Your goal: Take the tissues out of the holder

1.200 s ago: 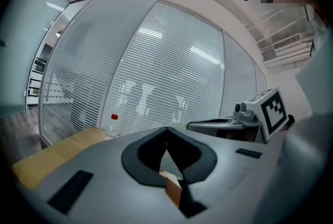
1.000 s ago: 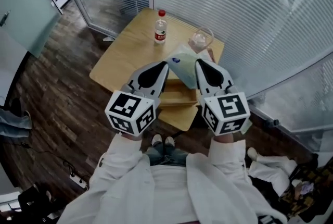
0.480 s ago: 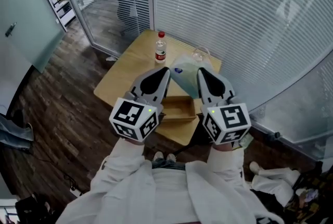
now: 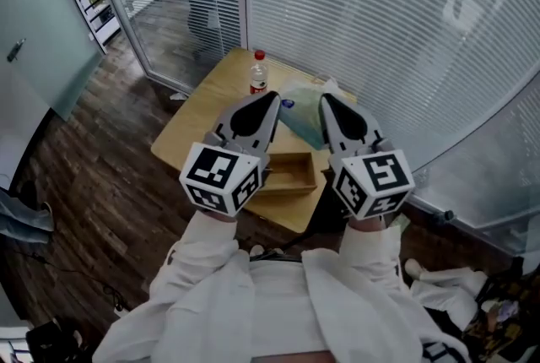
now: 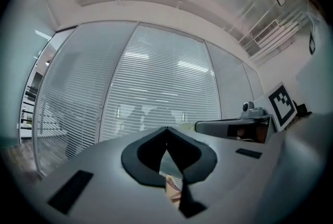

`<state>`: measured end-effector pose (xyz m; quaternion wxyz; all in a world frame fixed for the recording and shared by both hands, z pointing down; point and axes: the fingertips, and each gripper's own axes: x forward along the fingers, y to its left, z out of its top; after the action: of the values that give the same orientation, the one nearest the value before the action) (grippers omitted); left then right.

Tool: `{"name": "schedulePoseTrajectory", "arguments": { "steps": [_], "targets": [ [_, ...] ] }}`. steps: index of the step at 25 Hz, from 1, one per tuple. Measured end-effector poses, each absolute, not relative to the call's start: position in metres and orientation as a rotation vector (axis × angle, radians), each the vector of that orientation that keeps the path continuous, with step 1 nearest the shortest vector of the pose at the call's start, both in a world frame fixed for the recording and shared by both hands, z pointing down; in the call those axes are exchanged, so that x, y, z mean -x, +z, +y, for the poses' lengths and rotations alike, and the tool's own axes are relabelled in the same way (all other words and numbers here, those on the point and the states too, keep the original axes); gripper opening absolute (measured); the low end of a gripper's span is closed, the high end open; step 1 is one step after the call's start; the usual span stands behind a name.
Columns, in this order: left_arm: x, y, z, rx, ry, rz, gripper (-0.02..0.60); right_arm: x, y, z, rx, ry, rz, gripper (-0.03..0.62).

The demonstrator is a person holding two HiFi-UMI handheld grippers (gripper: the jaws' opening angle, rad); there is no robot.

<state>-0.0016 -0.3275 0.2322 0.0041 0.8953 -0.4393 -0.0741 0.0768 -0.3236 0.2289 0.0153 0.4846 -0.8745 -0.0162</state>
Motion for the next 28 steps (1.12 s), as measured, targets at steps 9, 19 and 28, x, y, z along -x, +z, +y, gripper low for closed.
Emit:
{"name": "schedulePoseTrajectory", "arguments": {
  "steps": [9,19,28],
  "targets": [
    [0.002,0.232,-0.325,-2.798,-0.246,-1.381,0.009,-0.080,0.230,-0.324,-1.517,-0.022,-2.739,0.011],
    [-0.001,0.235,-0.322,-2.798,-0.242,-1.369,0.009,-0.084,0.231,-0.324,-1.531,-0.012,-2.733,0.011],
    [-0.003,0.241,-0.317,-2.779,-0.240,-1.324,0.009,-0.085,0.233,-0.318,-1.537,0.006,-2.734,0.011]
  ]
}}
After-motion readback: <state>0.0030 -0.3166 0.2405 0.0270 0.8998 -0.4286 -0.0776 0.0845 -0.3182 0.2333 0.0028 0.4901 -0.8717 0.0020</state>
